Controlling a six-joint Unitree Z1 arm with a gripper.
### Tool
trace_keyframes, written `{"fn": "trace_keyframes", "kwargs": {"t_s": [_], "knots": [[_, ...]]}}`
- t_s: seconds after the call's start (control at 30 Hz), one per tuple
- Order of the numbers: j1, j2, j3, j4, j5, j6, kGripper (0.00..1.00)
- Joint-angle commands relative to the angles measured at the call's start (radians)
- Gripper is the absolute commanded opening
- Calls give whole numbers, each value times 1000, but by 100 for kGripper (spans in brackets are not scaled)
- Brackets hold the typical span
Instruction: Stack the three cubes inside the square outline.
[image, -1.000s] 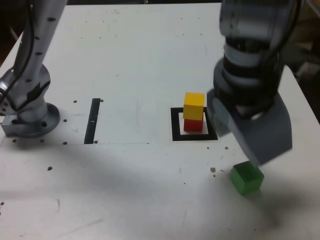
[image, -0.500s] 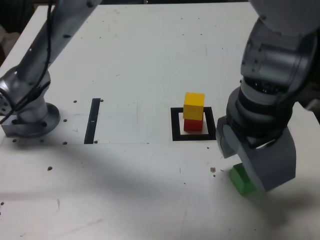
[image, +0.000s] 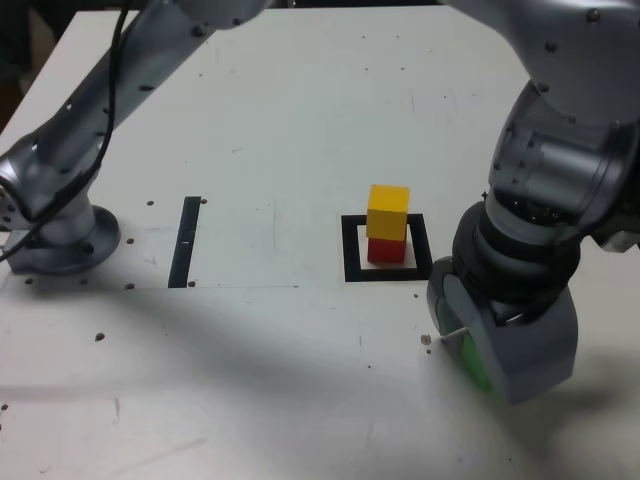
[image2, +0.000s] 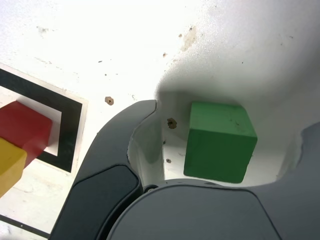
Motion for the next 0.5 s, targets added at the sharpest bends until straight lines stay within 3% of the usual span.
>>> {"fn": "trace_keyframes", "kwargs": {"t_s": [0.0,0.17,0.3,0.47], "knots": [[-2,10,-5,-5,-5,-9,64],[-6,12,-3,-49,-32,-5,38],[-9,12,2,-57,-38,-4,30],[-9,12,6,-56,-35,-4,28]]}}
